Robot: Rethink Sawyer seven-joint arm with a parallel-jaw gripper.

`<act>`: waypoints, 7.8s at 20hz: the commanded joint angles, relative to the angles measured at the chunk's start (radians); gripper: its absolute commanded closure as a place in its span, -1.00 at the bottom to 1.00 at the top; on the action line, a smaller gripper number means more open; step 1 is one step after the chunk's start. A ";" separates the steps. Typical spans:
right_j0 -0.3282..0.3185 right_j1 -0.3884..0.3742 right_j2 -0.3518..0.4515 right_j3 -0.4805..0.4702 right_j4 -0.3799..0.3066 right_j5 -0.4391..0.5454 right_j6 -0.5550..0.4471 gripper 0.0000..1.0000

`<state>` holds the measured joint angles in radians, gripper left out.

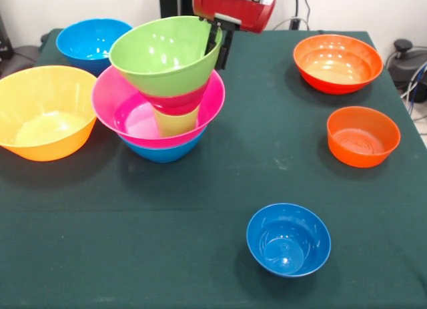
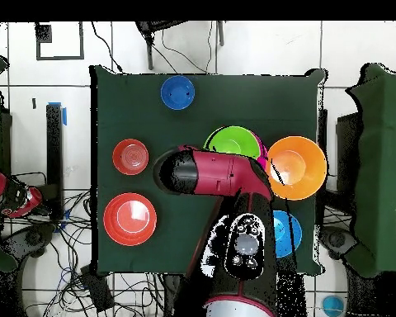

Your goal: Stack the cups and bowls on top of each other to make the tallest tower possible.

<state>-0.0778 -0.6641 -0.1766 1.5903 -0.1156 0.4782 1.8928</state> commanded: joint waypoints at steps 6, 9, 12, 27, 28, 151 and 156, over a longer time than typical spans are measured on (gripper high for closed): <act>0.057 0.077 0.049 0.027 0.009 -0.006 0.142 1.00; 0.066 0.090 0.030 0.010 0.003 0.020 0.138 1.00; 0.075 0.099 0.003 -0.002 -0.007 0.057 0.131 1.00; 0.060 0.123 -0.017 -0.007 -0.017 0.052 0.089 1.00; 0.062 0.121 -0.015 -0.005 -0.018 0.051 0.086 1.00; -0.072 0.058 0.192 -0.347 0.192 0.384 -0.036 -1.00; -0.084 0.050 0.191 -0.359 0.187 0.406 -0.049 -1.00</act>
<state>-0.1282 -0.6127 -0.0937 1.2235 0.0886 0.7927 1.8928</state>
